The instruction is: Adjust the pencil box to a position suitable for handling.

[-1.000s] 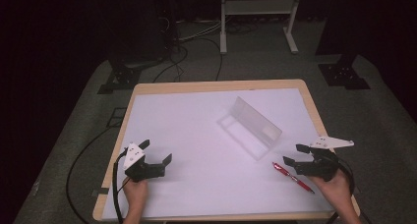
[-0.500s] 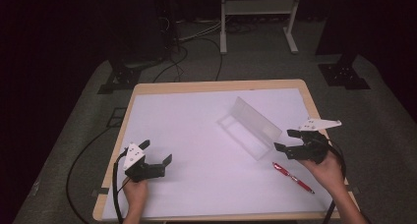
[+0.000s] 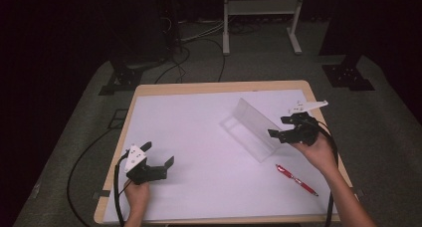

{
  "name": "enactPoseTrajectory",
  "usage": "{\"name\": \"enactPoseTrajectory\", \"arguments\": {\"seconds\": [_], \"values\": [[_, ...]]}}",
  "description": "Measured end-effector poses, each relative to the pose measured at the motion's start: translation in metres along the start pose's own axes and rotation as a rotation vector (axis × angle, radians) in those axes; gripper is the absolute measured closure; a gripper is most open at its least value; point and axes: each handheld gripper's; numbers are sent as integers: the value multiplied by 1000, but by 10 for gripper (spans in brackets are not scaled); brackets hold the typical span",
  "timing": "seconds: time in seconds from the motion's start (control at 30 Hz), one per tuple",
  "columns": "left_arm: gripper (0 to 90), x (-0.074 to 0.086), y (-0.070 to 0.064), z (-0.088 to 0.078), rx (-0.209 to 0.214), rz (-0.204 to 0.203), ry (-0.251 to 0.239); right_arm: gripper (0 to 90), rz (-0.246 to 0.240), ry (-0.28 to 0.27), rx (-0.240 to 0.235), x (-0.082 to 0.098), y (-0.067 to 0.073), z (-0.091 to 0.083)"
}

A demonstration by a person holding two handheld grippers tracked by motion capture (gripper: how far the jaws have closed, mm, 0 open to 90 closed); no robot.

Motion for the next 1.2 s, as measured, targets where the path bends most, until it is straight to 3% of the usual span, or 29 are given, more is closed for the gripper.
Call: {"name": "enactPoseTrajectory", "arguments": {"seconds": [0.5,0.7,0.87,1.1,1.2], "values": [[0,0,0,0,1,-1,-5,287,-27,87,-11,-28,-14,47],[0,0,0,0,3,0,-6,326,-11,132,-12,-36,-21,66],[0,0,0,0,4,0,-6,409,0,161,-14,-37,-26,78],[0,0,0,0,4,0,-4,653,15,207,-62,-32,-32,91],[0,0,0,0,3,1,-5,718,19,220,-76,-31,-32,95]]}}
Point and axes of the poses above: each handheld gripper's, and its own axes: z roughly forward along the jaws, x roughly out of its underside, y roughly to its left, and after that the axes turned 9 degrees about x, right-handed
